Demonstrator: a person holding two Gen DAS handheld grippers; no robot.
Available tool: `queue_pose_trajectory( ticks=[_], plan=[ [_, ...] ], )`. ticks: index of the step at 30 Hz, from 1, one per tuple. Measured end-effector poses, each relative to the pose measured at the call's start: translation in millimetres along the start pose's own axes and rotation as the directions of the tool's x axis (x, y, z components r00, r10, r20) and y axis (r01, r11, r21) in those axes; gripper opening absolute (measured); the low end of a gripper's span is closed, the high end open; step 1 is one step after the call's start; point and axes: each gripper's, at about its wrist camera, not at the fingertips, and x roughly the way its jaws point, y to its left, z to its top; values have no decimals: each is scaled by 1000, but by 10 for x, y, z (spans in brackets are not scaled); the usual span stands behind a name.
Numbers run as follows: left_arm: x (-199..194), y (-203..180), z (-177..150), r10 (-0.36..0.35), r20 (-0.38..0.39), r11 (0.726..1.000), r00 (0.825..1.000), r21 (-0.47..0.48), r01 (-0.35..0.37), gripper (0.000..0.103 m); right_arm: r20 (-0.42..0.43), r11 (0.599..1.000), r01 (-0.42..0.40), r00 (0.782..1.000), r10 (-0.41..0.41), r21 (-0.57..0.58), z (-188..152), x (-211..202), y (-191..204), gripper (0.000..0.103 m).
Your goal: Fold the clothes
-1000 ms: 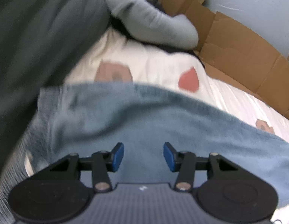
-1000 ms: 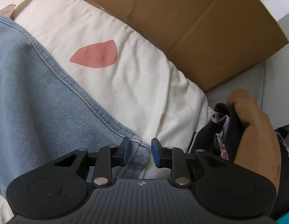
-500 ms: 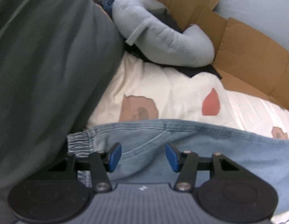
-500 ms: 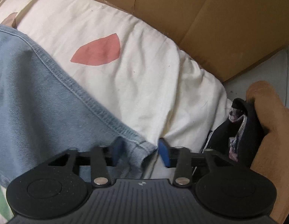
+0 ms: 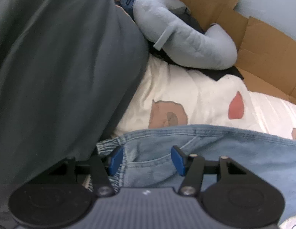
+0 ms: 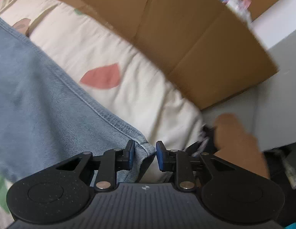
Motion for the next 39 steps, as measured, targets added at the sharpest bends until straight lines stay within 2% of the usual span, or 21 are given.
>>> queue_pose_trajectory(
  ticks=[4, 8, 11, 15, 17, 18, 20, 21, 23, 25, 27, 28, 30, 31, 32, 39],
  plan=[
    [112, 41, 44, 38, -7, 999, 999, 18, -38, 59, 9, 999, 39, 999, -39, 0, 24, 96, -42, 24],
    [263, 9, 94, 90, -16, 988, 996, 127, -87, 58, 2, 998, 60, 998, -60, -22, 34, 247, 0, 24],
    [411, -66, 102, 118, -32, 967, 992, 230, -108, 58, -2, 997, 75, 997, -75, -13, 21, 324, 24, 24],
    [594, -238, 119, 126, -36, 922, 991, 374, -103, 58, 9, 994, 107, 994, -107, -38, 24, 337, 73, 24],
    [694, -328, 132, 125, -41, 895, 991, 435, -95, 59, 17, 991, 124, 992, -124, -45, 50, 301, 72, 23],
    [765, -391, 130, 128, -58, 870, 990, 485, -85, 59, 20, 990, 132, 991, -131, -50, 68, 284, 70, 23],
    [889, -512, 107, 144, -78, 809, 986, 583, -72, 58, 30, 986, 150, 989, -148, -69, 108, 247, 75, 23],
    [946, -588, 87, 145, -82, 769, 986, 637, -61, 58, 36, 984, 161, 987, -158, -80, 131, 230, 77, 23],
    [1014, -688, 74, 123, -89, 720, 988, 694, -27, 58, 46, 979, 183, 983, -179, -86, 178, 207, 75, 22],
    [1078, -752, 91, 114, -84, 693, 990, 720, -19, 57, 52, 975, 204, 978, -200, -88, 222, 189, 74, 22],
    [1136, -763, 130, 98, -105, 699, 990, 715, 7, 50, 55, 971, 223, 974, -218, -90, 258, 179, 83, 22],
    [1164, -768, 148, 91, -116, 701, 989, 713, 19, 42, 56, 968, 232, 972, -228, -93, 274, 173, 90, 22],
    [1187, -764, 145, 84, -119, 686, 989, 727, 29, 35, 58, 963, 250, 968, -246, -101, 299, 163, 109, 22],
    [1188, -757, 144, 81, -116, 678, 990, 734, 30, 21, 59, 960, 259, 966, -254, -105, 315, 160, 116, 22],
    [1168, -725, 165, 73, -117, 689, 990, 724, 35, 13, 58, 959, 264, 964, -260, -102, 337, 159, 115, 22],
    [955, -497, 289, 66, -30, 722, 997, 692, -26, 11, 68, 955, 289, 956, -285, -70, 602, 216, 52, 21]
  ],
)
